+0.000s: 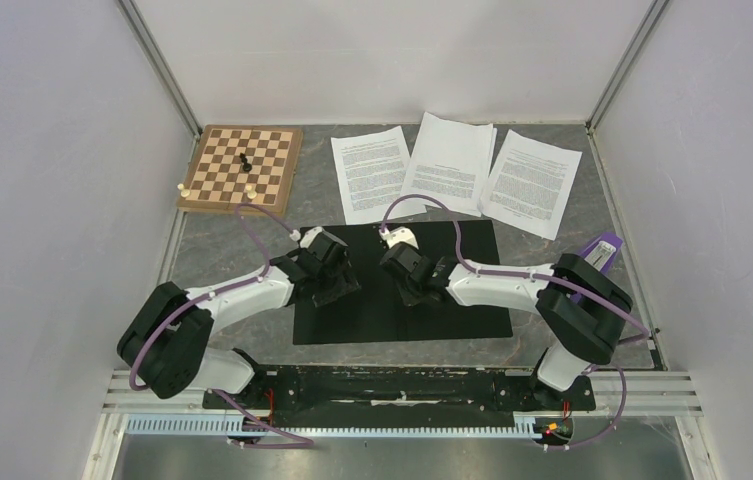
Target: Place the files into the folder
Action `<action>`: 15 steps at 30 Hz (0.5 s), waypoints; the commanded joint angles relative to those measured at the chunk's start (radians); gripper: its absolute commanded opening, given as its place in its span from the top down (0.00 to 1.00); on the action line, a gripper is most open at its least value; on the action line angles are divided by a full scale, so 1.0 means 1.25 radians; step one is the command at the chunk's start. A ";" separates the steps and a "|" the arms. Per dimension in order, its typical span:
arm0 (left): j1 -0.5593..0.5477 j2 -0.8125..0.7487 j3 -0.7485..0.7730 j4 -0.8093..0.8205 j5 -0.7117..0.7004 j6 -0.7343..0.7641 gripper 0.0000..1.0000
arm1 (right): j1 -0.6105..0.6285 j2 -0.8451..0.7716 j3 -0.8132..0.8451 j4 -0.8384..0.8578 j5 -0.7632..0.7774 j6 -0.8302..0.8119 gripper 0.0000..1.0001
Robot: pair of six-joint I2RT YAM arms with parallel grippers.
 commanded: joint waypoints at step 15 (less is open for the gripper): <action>0.088 0.075 -0.088 -0.043 0.048 0.036 0.31 | 0.004 0.027 -0.043 -0.027 0.072 0.022 0.98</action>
